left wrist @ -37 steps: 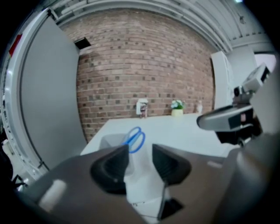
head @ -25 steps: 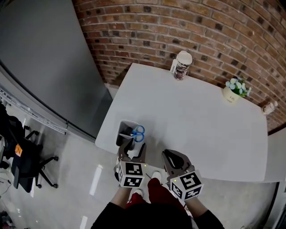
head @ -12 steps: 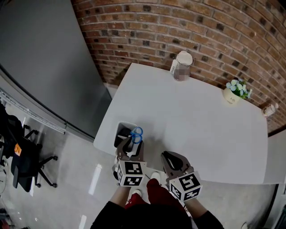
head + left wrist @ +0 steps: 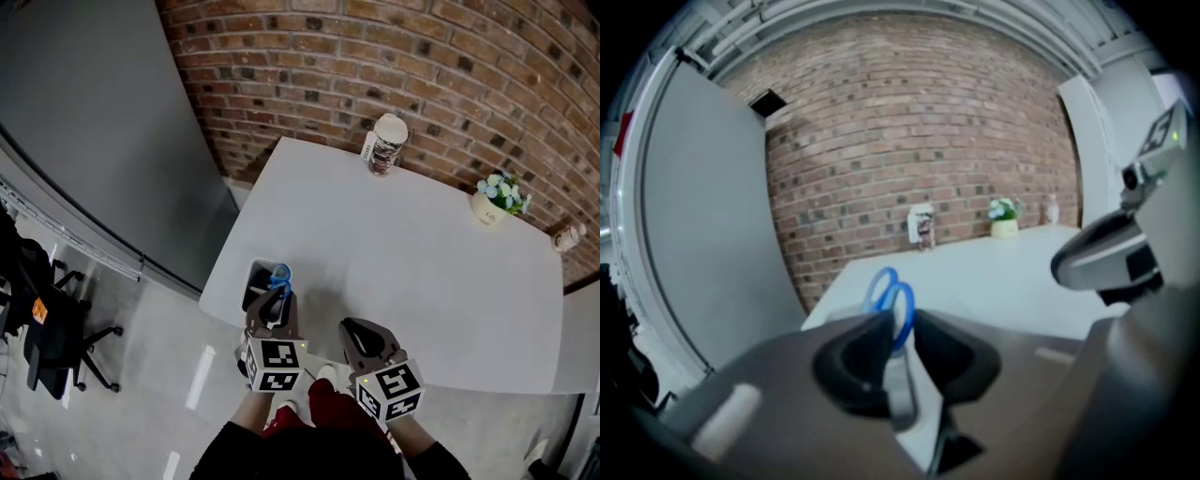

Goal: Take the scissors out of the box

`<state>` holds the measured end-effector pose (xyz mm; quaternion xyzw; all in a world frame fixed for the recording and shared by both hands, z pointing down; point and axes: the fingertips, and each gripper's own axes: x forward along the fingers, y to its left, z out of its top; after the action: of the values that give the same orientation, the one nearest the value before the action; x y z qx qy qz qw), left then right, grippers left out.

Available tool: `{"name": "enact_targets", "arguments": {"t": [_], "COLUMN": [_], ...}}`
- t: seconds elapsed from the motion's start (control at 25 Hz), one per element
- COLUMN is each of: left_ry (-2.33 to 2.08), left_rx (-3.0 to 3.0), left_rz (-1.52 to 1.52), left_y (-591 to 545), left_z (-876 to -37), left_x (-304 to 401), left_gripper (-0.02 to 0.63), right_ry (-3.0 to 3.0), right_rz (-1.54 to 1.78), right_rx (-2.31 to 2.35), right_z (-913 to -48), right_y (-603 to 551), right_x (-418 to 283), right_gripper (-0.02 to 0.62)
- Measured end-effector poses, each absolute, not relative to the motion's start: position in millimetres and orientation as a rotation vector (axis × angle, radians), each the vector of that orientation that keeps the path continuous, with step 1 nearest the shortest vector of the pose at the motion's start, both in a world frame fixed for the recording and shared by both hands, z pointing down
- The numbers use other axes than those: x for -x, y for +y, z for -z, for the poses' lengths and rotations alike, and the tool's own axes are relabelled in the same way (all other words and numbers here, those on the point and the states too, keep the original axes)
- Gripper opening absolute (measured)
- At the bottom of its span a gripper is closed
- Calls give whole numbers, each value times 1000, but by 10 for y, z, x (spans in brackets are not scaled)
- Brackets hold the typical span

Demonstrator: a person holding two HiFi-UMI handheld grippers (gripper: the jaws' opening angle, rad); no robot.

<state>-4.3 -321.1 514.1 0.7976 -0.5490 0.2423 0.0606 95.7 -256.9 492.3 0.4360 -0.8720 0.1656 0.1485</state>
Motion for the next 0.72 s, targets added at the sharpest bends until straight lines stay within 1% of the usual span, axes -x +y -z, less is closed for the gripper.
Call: {"name": "enact_targets", "arguments": {"t": [0.2,0.72], "left_ry": [-1718,-1763], "left_rx": [-2394,-2368], "left_rz": [-700,-605], "left_y": [-3260,-3285], "left_z": [-5023,-4873], "left_x": [181,450], "left_gripper": [39,32], "right_ry": [-2525,-2563], "right_rz": [-473,-455], "right_rx": [-1228,-1174], "right_z": [-4904,-4837], "right_y": [-2605,-2709], "right_x": [-894,-716], "right_gripper": [9,9]}}
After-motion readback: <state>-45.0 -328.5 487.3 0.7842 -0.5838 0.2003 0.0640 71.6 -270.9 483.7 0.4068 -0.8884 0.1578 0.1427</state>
